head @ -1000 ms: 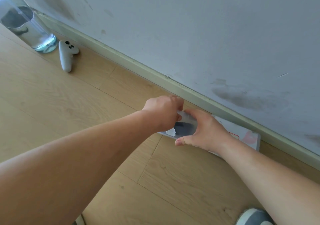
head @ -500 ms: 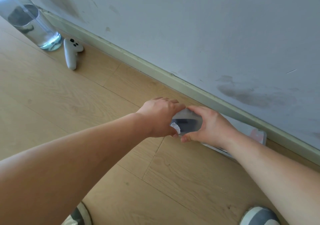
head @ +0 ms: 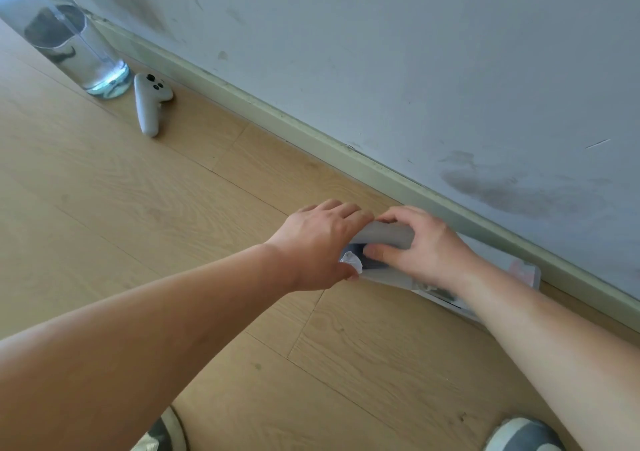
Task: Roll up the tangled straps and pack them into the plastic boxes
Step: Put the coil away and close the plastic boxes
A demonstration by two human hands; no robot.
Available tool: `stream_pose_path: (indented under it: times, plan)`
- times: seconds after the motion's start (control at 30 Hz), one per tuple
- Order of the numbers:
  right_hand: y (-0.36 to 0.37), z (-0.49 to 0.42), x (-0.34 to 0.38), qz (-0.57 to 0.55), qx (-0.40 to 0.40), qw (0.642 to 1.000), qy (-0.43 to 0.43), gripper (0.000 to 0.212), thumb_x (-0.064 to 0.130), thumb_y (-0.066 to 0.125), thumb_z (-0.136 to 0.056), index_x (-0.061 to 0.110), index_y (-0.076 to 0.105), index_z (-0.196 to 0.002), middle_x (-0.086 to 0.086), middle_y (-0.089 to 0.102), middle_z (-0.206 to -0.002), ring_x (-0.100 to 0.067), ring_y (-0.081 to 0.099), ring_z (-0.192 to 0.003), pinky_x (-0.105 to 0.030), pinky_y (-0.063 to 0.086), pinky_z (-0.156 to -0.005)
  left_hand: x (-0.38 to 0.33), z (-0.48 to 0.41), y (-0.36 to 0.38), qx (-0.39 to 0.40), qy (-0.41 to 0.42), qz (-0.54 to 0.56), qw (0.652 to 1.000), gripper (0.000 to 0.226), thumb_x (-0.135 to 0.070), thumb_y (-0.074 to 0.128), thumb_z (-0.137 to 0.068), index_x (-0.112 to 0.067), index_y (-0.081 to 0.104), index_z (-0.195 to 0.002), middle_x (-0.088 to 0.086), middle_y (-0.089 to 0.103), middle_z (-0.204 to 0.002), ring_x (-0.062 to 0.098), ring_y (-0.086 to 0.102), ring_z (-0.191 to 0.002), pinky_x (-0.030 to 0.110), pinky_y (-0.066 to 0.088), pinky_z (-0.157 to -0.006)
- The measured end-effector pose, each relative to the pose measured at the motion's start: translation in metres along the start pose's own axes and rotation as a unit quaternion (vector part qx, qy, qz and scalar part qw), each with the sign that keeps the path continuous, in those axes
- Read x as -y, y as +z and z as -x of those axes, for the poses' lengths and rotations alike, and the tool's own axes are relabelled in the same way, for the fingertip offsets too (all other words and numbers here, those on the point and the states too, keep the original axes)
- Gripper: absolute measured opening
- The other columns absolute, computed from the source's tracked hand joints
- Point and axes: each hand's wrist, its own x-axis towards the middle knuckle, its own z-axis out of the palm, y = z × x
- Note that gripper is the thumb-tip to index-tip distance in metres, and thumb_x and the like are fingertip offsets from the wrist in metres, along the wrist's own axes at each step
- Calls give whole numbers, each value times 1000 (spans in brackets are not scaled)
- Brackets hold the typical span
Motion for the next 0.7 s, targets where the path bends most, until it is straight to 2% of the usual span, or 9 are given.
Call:
stream_pose_path:
  times: [0.07,0.17,0.23,0.3,0.4,0.5,0.6,0.63,0.7]
  plan:
    - [-2,-4,0,-6,-7,999,30,34,55,80,-80,42,61,-105,17,60,-111,-11,57,-100,-30,46,-74,-1,-2,3,-23,13,-13,1000,73,-47,81,-80,-27,45,-140,-11,52,-134,16,46,-127,35,45,-103]
    - [7,-11,0,10,-38,999,23,42,54,81,-79,36,53,-104,12,61,-106,-16,61,-101,-29,47,-70,1,-12,7,-58,22,-69,996,61,-32,88,-73,-21,50,-120,-4,54,-119,22,52,-116,47,51,-98]
    - [18,-15,-4,46,-78,996,-16,49,52,86,-72,27,54,-100,5,56,-133,-25,50,-131,-33,47,-88,6,-15,14,-108,36,-66,991,57,-9,89,-64,-21,51,-105,0,56,-105,25,57,-101,44,56,-77]
    - [28,-15,-8,112,-90,989,-28,51,49,88,-69,21,53,-93,-5,29,-162,-23,20,-153,-41,45,-103,10,-14,25,-142,60,-73,985,48,9,79,-58,-18,54,-90,3,57,-96,25,58,-89,32,45,-57]
    - [38,-14,-11,199,-108,974,-17,46,46,86,-74,21,48,-83,-5,20,-162,-26,14,-152,-43,53,-90,12,-11,37,-165,84,-91,978,38,14,69,-59,-15,58,-81,6,58,-94,28,57,-85,31,40,-51]
    - [41,-14,-9,214,-117,969,-28,47,45,86,-74,24,44,-82,-6,25,-160,-28,20,-150,-45,54,-89,13,-12,37,-176,75,-84,978,34,10,73,-62,-15,58,-80,6,59,-93,29,58,-84,30,38,-50]
    - [39,-16,-5,203,-142,968,-42,57,49,88,-65,25,49,-98,-5,39,-147,-32,35,-138,-48,50,-96,15,-13,35,-167,32,-41,985,33,-5,87,-68,-16,62,-86,3,62,-100,28,59,-93,34,48,-50]
    - [37,-18,-3,221,-139,965,-38,68,55,86,-63,27,50,-114,-3,42,-143,-31,39,-135,-50,46,-101,13,-14,34,-160,13,-32,987,35,-9,89,-68,-17,64,-91,1,63,-105,28,60,-98,37,52,-54]
    - [32,-24,1,269,-99,958,-9,109,65,82,-63,33,26,-151,-1,39,-144,-31,40,-136,-50,37,-113,12,-15,31,-142,-17,-37,989,49,-16,91,-68,-18,67,-110,2,63,-126,29,60,-116,42,59,-74]
